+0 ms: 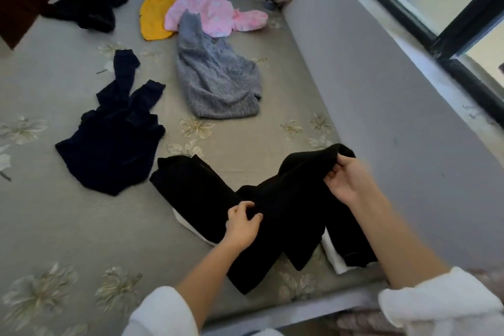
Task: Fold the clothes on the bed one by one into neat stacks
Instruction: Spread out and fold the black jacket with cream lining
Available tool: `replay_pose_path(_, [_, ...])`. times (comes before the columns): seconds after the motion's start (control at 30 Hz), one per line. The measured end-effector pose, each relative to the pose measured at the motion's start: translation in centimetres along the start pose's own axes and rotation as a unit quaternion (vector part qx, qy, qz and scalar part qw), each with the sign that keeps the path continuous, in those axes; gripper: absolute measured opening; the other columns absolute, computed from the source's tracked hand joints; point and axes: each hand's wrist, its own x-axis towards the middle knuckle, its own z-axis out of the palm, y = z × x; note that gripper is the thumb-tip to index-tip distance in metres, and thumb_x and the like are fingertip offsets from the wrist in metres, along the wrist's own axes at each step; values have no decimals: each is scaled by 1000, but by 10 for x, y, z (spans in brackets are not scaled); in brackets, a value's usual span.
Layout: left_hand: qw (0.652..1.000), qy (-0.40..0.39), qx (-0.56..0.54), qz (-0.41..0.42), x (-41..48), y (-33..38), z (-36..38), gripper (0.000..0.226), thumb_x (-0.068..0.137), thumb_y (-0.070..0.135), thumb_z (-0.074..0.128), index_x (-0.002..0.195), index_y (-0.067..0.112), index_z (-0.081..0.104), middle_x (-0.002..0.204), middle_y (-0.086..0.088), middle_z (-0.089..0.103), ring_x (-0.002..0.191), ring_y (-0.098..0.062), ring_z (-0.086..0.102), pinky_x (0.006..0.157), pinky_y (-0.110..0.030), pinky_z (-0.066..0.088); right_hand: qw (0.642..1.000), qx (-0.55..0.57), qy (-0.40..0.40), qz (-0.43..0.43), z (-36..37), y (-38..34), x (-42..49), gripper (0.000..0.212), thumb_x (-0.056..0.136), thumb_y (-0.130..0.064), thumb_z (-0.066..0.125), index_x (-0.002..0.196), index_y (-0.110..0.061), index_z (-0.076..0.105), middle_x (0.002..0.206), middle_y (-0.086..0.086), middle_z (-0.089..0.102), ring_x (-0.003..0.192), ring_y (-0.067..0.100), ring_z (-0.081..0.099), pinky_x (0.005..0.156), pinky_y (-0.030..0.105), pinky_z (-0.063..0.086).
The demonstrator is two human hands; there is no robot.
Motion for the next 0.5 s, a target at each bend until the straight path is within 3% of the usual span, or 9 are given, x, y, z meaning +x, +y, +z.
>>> replay_pose_path(0.07, [972, 51, -145, -177, 10, 12, -8, 72, 86, 43, 63, 144, 19, 27, 145, -14, 28, 125, -34, 41, 100, -45, 40, 1000, 0, -17, -3, -3, -7, -1, 24, 99, -12, 42, 82, -5, 58, 54, 2, 63, 48, 12, 64, 49, 20, 53])
replay_pose_path(0.1, [946, 44, -224, -231, 15, 16, -14, 77, 84, 38, 68, 144, 14, 26, 142, -17, 33, 123, -36, 42, 95, -47, 44, 1000, -3, -25, -3, -5, -9, -1, 24, 98, -12, 42, 81, -5, 58, 53, 1, 62, 47, 11, 63, 49, 20, 53])
replay_pose_path(0.17, [909, 4, -338, -246, 23, 21, -19, 59, 83, 17, 69, 133, 6, 40, 127, -18, 49, 113, -34, 51, 82, -45, 50, 999, -5, -44, -6, -6, -12, -2, 25, 98, -12, 42, 78, -6, 57, 51, -1, 58, 45, 9, 60, 48, 19, 51])
replay_pose_path(0.23, [915, 8, -340, -215, 23, 24, -24, 33, 83, 6, 63, 115, 4, 55, 108, -14, 57, 98, -27, 55, 74, -40, 49, 999, -13, -44, -19, -7, -17, -1, 22, 97, -12, 44, 82, -6, 59, 54, 0, 60, 48, 9, 61, 50, 20, 52])
replay_pose_path(0.3, [925, 13, -343, -166, 20, 29, -29, 16, 82, 8, 61, 98, 12, 62, 98, -8, 60, 90, -20, 55, 70, -35, 49, 993, -98, 11, -58, -13, -21, 6, 14, 94, -7, 48, 98, -3, 60, 69, 3, 64, 62, 12, 64, 59, 26, 54])
replay_pose_path(0.4, [952, 6, -304, -48, 7, 31, -43, 19, 85, 14, 63, 94, 31, 61, 99, 4, 63, 91, -10, 58, 68, -27, 48, 917, -356, 139, -116, -26, -18, 18, 34, 88, -6, 59, 121, -6, 54, 91, 3, 58, 80, 13, 56, 71, 28, 46])
replay_pose_path(0.43, [968, 6, -249, 0, 1, 28, -45, 18, 86, 16, 65, 94, 32, 63, 104, 5, 63, 94, -9, 59, 73, -25, 49, 887, -419, 140, -138, -25, -11, 19, 39, 87, -10, 62, 124, -6, 54, 99, 2, 58, 88, 14, 55, 75, 27, 44])
replay_pose_path(0.5, [986, -17, -145, 82, -12, 18, -40, 19, 85, 21, 69, 103, 25, 68, 122, 7, 56, 110, -10, 55, 92, -28, 48, 856, -495, 48, -142, -13, 12, 19, 37, 86, -23, 66, 120, -10, 61, 111, -2, 61, 98, 10, 57, 83, 22, 39])
